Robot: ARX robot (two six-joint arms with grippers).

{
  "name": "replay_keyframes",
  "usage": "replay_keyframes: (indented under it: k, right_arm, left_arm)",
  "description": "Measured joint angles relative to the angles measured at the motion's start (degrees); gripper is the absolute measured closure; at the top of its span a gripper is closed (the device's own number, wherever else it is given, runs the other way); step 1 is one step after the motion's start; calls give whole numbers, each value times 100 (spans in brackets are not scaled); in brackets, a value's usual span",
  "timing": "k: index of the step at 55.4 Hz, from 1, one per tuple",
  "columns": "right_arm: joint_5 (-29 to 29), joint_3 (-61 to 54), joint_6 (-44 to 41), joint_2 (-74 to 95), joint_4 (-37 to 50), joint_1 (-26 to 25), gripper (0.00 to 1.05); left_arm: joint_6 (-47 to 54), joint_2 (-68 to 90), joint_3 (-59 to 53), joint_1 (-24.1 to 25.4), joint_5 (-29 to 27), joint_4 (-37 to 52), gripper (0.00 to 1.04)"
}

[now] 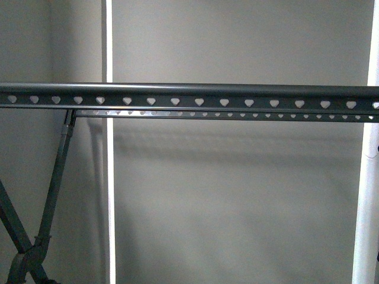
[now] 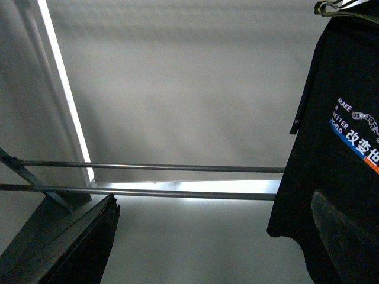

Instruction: Hang clothes on hanger

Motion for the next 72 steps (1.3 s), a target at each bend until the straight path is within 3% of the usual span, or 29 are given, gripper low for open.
replay_keyframes:
  k: [22, 24, 28, 31, 41, 52, 72]
  right_arm:
    - [0, 0, 0, 0, 0, 0, 7]
    - [0, 0, 0, 0, 0, 0, 7]
    - [2, 0, 0, 0, 0, 0, 7]
    - [-24, 0, -2, 0, 0, 0, 7]
    - [0, 0, 0, 0, 0, 4, 7]
    - [-7, 0, 0, 0, 0, 4, 7]
    - [-2, 0, 0, 0, 0, 4, 7]
  left_arm:
    - [0, 0, 0, 0, 0, 0, 7]
    - [98, 90, 44, 109, 348, -142, 7]
    - [234, 678, 323, 527, 1659, -656, 7]
    - [166, 1213, 505, 662, 2046, -669, 7]
    - [-1019, 3049, 1637, 721, 1519, -306, 7]
    - [-3178, 5038, 3060, 431, 1545, -55, 7]
    - [-4513, 6662, 4247, 802, 1377, -39, 7]
